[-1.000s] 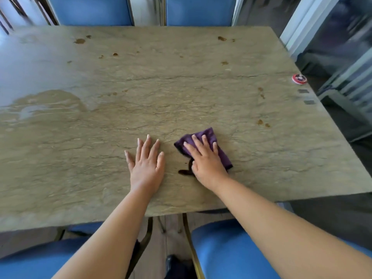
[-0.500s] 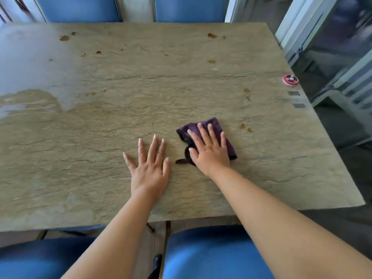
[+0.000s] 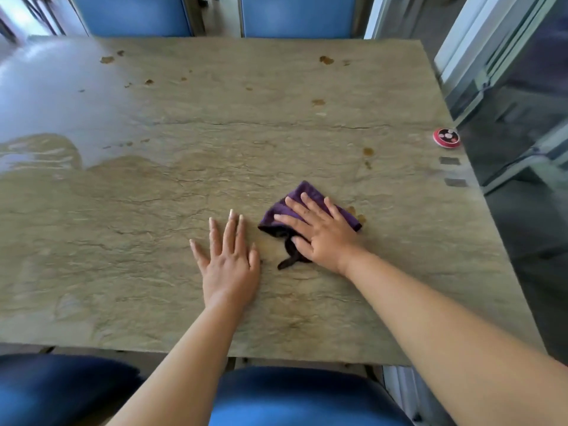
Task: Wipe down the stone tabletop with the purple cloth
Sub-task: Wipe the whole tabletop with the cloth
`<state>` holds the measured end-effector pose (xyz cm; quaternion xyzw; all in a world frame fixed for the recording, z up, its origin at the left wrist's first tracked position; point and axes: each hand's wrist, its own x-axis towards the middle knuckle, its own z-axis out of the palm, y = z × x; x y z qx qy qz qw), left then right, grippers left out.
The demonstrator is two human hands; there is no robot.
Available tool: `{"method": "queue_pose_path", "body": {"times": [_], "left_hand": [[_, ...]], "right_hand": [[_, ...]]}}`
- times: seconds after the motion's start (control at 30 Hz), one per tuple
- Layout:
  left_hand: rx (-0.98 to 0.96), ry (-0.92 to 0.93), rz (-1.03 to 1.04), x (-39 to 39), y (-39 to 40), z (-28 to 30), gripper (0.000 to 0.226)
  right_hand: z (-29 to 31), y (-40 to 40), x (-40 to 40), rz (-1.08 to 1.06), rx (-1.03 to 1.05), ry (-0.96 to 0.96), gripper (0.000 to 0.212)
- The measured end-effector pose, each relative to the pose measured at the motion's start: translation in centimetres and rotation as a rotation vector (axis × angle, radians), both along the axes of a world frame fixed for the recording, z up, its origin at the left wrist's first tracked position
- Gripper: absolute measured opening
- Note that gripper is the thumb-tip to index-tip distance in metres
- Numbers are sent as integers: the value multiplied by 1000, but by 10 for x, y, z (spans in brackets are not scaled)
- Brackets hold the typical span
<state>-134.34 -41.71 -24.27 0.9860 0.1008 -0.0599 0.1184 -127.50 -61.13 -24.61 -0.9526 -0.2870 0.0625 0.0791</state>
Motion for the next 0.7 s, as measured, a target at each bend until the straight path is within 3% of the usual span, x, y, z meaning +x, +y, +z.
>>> {"method": "queue_pose_path", "body": {"times": [0.23,0.3,0.37,0.47,0.53,0.6,0.7], "left_hand": [[51,-33,-7,0,1,-5,67],[39,-37,-5,1,1,-5,66],[24,-38,-1,1,2,-3,67],[6,-39,10,0,2,-1,71],[11,-37,9,0,1,0,72],[23,-32,7,0,1,-1,73],[29,-30,8,0,1,-2,72]], "right_hand": [[5,43,117,-527,-83,126,55],[10,62,114,-447,-87,152,55],[13,65,91,-220,-91,129,55],[9,28,58,156,-60,56,58],[13,-3,63,247,-64,78,61],[12,-18,82,104,-81,104,57],[6,10,95,-303,-90,91,55]]}}
